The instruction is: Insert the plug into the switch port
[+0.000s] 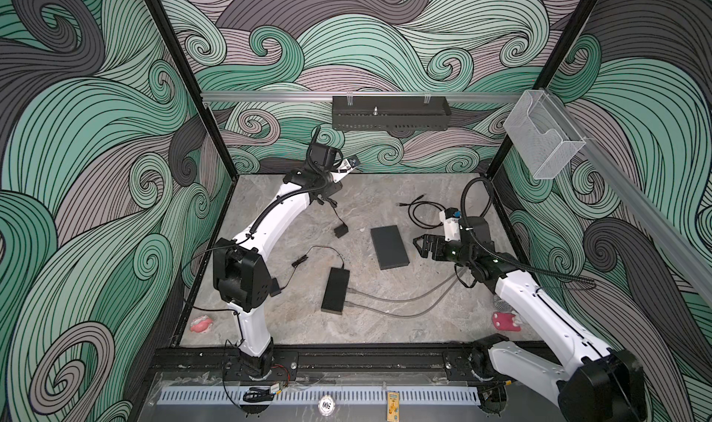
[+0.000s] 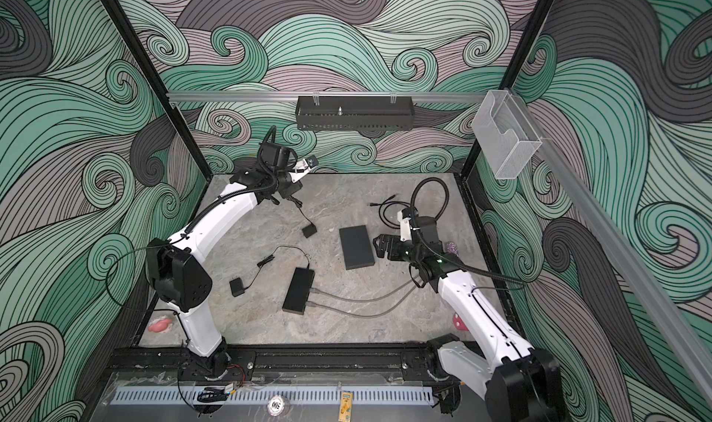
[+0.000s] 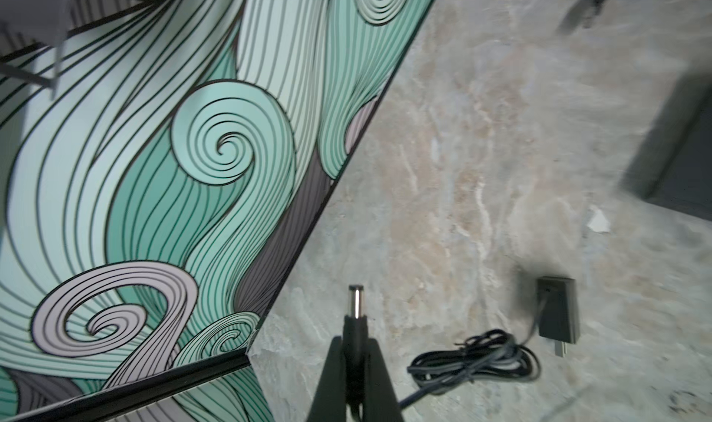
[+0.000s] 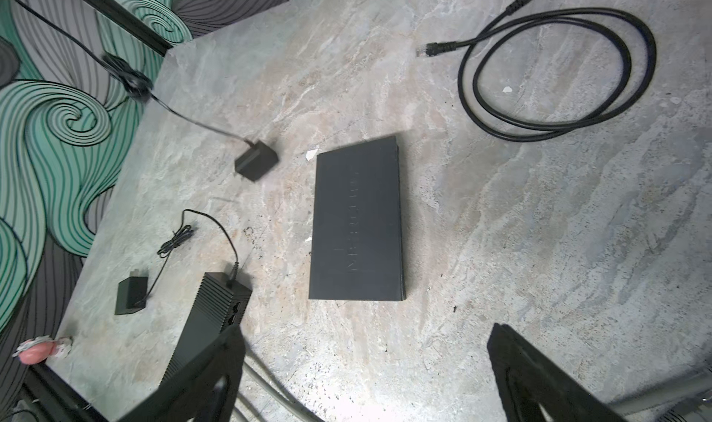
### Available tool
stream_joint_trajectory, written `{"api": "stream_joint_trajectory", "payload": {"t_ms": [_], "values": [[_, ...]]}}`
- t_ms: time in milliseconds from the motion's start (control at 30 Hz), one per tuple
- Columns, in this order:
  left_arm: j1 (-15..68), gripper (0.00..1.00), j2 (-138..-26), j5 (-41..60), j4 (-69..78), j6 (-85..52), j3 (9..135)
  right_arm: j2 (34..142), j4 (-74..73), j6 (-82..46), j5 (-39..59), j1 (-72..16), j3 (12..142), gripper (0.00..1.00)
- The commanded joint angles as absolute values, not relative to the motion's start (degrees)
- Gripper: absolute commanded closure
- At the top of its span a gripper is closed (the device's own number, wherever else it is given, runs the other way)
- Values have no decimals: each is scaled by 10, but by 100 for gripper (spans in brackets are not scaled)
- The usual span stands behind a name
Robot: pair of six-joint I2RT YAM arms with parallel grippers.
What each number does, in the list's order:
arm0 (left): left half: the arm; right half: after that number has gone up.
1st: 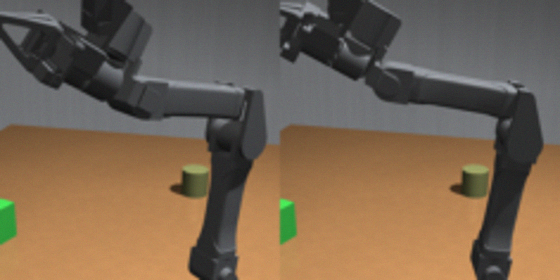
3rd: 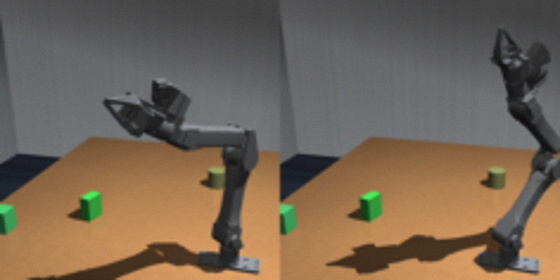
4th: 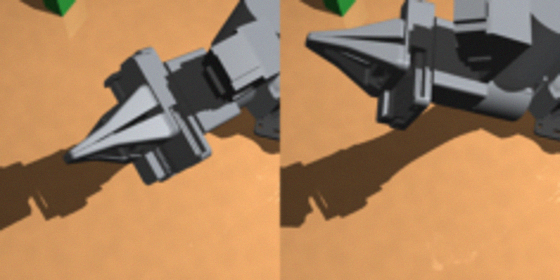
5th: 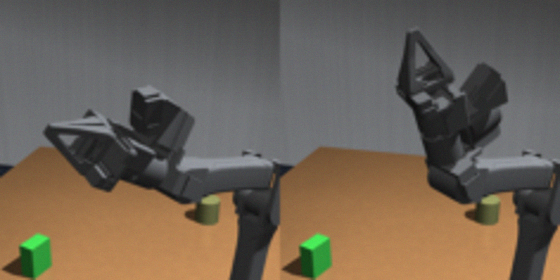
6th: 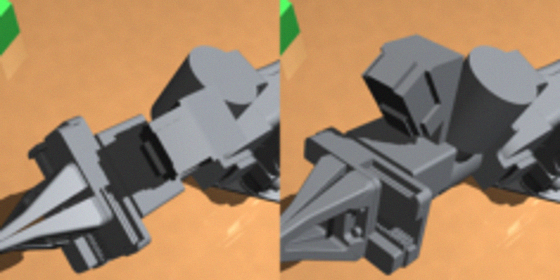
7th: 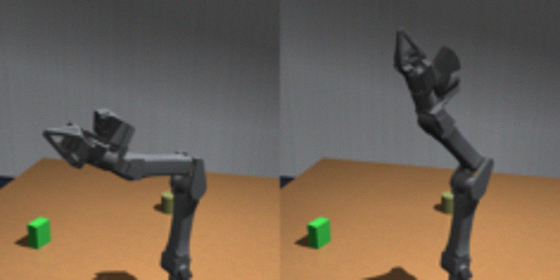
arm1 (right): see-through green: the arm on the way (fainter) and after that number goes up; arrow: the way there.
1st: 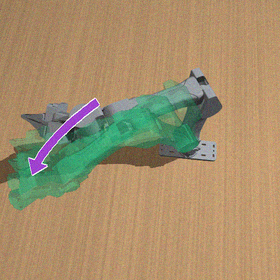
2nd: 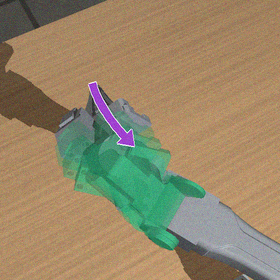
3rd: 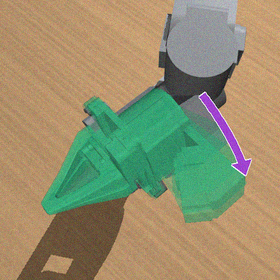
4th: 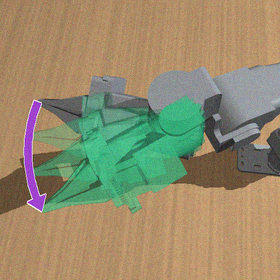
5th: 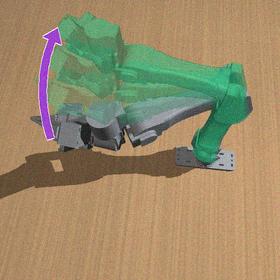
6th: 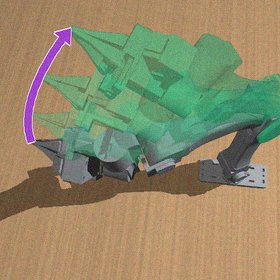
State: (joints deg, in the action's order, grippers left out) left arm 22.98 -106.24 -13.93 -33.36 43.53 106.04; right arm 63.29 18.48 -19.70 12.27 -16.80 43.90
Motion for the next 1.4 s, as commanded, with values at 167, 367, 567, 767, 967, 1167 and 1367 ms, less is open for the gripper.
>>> {"api": "stream_joint_trajectory", "payload": {"t_ms": [167, 367, 567, 767, 967, 1167, 1367], "values": [[228, 100, -1051, -62, -295, 437, 1044, 736, 185, -197, 113, -175, 499, 1], [237, 100, -1034, -26, -230, 388, 907, 755, 173, -191, 113, -183, 495, 1], [261, 100, -1015, -24, -237, 362, 840, 744, 154, -171, 102, -183, 462, 1], [280, 100, -1016, 0, -251, 325, 793, 735, 157, -186, 79, -193, 456, 1], [313, 100, -1003, 63, -251, 303, 744, 748, 174, -198, 35, -215, 467, 1], [357, 100, -1019, 61, -291, 291, 733, 758, 183, -199, 27, -218, 475, 1], [416, 100, -1040, 1, -290, 323, 708, 777, 186, -192, 38, -220, 485, 1]]}}
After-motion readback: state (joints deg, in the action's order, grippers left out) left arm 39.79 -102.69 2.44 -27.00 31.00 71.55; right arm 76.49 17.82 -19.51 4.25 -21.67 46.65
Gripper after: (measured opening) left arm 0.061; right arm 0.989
